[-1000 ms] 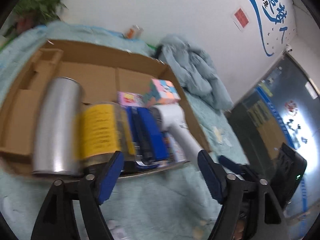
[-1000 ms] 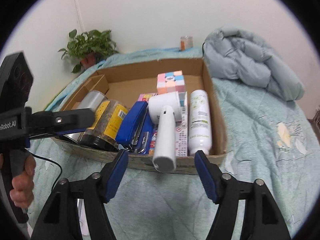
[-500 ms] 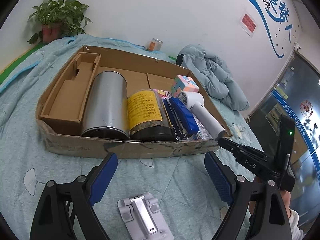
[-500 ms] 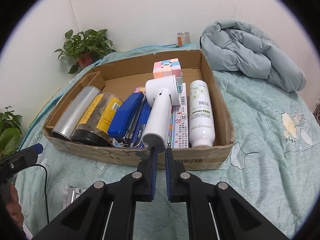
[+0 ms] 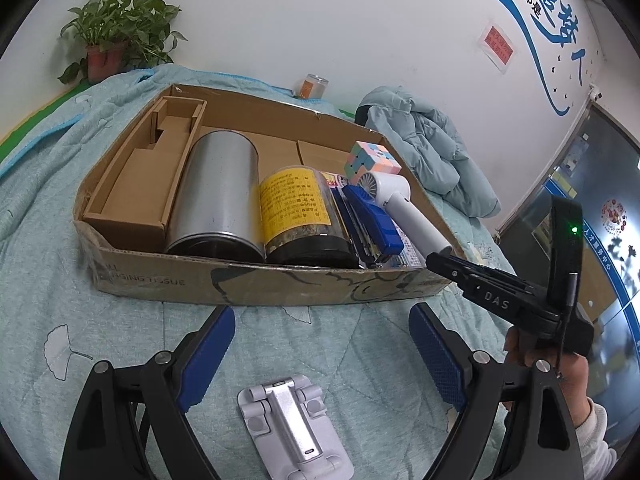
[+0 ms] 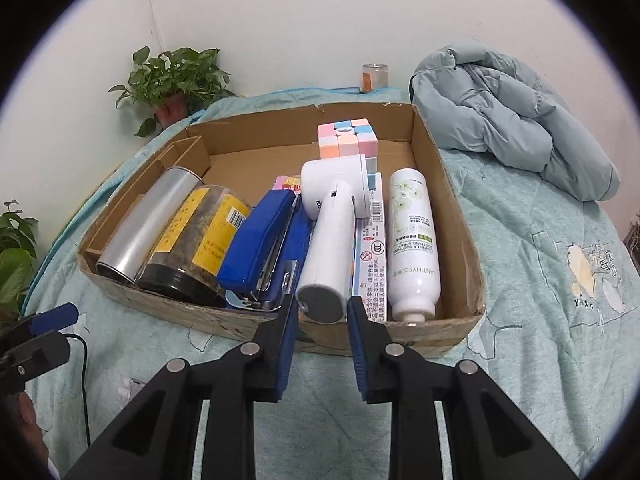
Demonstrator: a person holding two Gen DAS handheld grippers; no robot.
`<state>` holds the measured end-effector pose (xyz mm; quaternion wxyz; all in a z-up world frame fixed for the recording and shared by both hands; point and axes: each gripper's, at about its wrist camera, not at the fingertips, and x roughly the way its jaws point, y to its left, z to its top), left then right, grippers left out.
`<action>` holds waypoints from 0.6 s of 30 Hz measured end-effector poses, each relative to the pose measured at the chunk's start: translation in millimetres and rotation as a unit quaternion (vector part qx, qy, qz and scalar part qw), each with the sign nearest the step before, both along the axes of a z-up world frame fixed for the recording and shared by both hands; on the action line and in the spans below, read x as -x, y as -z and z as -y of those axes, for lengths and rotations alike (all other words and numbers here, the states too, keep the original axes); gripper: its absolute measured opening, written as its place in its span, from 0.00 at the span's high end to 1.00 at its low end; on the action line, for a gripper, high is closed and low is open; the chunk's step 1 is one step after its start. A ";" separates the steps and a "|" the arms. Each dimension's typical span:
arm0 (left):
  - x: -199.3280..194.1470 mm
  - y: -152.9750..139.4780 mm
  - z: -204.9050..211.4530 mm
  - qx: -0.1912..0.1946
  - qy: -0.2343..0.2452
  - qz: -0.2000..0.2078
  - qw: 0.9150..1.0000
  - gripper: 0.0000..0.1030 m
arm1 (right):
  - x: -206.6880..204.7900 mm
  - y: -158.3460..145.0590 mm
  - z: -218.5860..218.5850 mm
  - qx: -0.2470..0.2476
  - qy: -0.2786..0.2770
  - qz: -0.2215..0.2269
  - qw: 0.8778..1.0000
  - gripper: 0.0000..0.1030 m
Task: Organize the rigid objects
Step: 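Open both grippers and withdraw from the hair dryer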
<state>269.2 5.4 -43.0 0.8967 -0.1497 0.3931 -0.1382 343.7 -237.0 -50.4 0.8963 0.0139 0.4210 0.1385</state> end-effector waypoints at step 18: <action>11.2 21.0 -17.9 -0.058 -0.027 -0.009 0.998 0.05 | 13.8 -1.1 3.6 -0.009 0.016 0.030 0.999 0.57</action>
